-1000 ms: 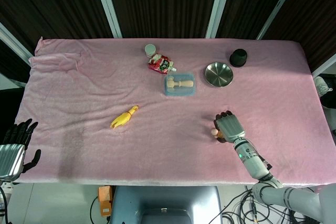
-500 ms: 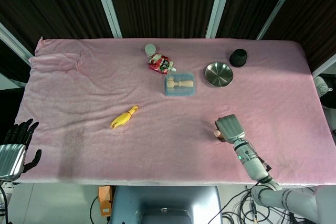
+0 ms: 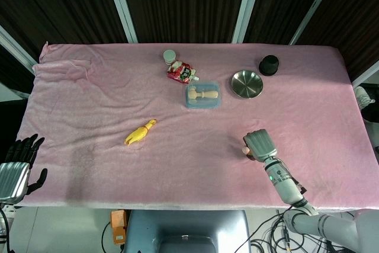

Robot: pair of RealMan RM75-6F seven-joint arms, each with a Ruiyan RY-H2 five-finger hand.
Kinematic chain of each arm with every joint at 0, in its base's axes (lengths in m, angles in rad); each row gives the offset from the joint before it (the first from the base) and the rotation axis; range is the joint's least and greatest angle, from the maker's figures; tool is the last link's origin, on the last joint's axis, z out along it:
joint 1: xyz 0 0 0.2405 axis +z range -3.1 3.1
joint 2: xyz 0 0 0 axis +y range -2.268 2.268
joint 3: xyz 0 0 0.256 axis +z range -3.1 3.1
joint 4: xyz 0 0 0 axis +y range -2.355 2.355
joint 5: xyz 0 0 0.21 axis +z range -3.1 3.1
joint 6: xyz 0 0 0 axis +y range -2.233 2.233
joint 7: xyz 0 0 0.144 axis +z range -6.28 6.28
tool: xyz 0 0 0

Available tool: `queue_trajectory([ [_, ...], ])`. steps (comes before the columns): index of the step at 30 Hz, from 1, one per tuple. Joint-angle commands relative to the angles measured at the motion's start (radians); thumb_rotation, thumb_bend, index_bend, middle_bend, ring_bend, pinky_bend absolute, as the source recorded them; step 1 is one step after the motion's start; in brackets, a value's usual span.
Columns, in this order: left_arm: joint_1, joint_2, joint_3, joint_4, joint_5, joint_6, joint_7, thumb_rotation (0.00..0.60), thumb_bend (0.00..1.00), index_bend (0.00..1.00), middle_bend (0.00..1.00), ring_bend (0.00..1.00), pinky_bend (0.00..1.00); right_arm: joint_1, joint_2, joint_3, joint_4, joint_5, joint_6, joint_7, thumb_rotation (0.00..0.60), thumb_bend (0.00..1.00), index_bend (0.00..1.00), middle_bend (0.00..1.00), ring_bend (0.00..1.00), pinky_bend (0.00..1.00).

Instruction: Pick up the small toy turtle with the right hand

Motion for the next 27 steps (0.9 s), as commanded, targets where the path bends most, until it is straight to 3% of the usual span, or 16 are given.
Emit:
queue_trajectory([
  [1,0.0,0.0,0.0,0.0,-0.001,0.0,0.0,0.6,0.45,0.0,0.0,0.0,0.04,0.004,0.021,-0.002,-0.014,0.002,-0.031,0.031,0.6,0.4,0.26,0.37,0.37,0.51],
  [2,-0.001,0.0,-0.001,0.0,-0.001,-0.001,0.001,0.6,0.45,0.0,0.0,0.0,0.04,0.006,0.031,-0.002,-0.024,0.001,-0.04,0.041,0.6,0.39,0.14,0.3,0.29,0.45],
  [4,-0.001,0.0,-0.001,0.0,-0.002,-0.002,0.0,0.6,0.45,0.0,0.0,0.0,0.04,0.006,0.048,-0.004,-0.04,-0.005,-0.045,0.049,0.6,0.34,0.01,0.18,0.17,0.35],
  [7,-0.002,0.0,-0.001,0.001,-0.003,-0.004,-0.002,0.6,0.45,0.0,0.0,0.0,0.04,0.002,0.079,-0.008,-0.074,-0.019,-0.033,0.047,0.6,0.27,0.0,0.08,0.07,0.26],
  [15,-0.001,0.0,0.0,-0.001,-0.003,-0.003,0.003,0.6,0.45,0.0,0.0,0.0,0.04,-0.042,0.211,-0.016,-0.259,-0.051,0.07,0.0,0.6,0.25,0.0,0.01,0.0,0.16],
  [22,-0.001,-0.009,-0.002,0.006,0.008,0.01,0.006,0.6,0.45,0.0,0.0,0.0,0.04,-0.254,0.382,-0.09,-0.54,-0.2,0.452,-0.073,0.6,0.25,0.0,0.0,0.0,0.07],
  [27,0.0,-0.013,0.001,0.006,0.013,0.014,0.015,0.6,0.45,0.0,0.0,0.0,0.04,-0.423,0.387,-0.157,-0.498,-0.306,0.676,0.039,0.6,0.25,0.0,0.0,0.0,0.0],
])
